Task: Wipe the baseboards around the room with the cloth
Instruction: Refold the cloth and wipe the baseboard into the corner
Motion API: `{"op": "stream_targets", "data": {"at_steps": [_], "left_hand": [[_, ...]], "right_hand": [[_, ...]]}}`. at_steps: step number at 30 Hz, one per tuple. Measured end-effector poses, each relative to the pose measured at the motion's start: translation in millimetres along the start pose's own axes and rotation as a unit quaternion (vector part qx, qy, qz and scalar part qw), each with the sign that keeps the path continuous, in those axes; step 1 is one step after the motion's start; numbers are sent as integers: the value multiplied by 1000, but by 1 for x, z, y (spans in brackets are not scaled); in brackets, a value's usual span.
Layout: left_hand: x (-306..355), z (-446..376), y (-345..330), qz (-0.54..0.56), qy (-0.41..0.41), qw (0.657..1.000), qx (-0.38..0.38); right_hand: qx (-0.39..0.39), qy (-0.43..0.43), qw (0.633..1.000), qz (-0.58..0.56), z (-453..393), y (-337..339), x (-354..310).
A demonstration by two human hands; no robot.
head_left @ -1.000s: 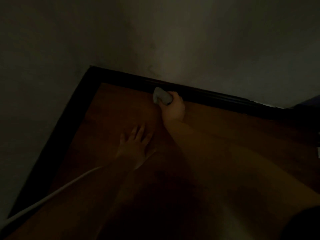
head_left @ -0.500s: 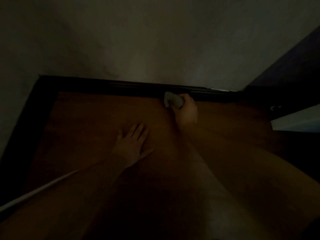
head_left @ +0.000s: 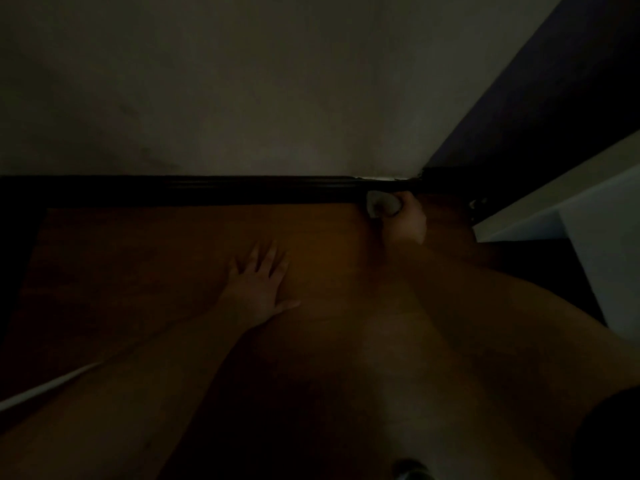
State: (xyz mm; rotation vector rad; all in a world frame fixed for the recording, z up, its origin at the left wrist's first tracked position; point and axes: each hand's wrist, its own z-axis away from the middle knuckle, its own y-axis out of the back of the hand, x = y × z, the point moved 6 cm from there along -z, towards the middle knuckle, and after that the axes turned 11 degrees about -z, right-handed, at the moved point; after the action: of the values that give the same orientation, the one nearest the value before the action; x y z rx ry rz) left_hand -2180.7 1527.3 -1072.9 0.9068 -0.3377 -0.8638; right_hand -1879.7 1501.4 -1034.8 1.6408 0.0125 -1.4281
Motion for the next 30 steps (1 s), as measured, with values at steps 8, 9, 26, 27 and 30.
{"op": "stream_targets", "data": {"at_steps": [8, 9, 26, 27, 30], "left_hand": [[-1, -6, -6, 5, -13, 1000, -3], [-2, -6, -8, 4, -18, 1000, -4], [-37, 13, -17, 19, 27, 999, 22], [-39, 13, -17, 16, 32, 999, 25], [-44, 12, -18, 13, 43, 999, 29]], "right_hand": [[97, -132, 986, 24, -19, 41, 33], [108, -143, 984, 18, -19, 43, 34], [40, -57, 998, 6, 21, -37, -28], [34, -53, 998, -7, 27, -48, -34], [-2, -35, 999, -41, 43, -79, -52]]}}
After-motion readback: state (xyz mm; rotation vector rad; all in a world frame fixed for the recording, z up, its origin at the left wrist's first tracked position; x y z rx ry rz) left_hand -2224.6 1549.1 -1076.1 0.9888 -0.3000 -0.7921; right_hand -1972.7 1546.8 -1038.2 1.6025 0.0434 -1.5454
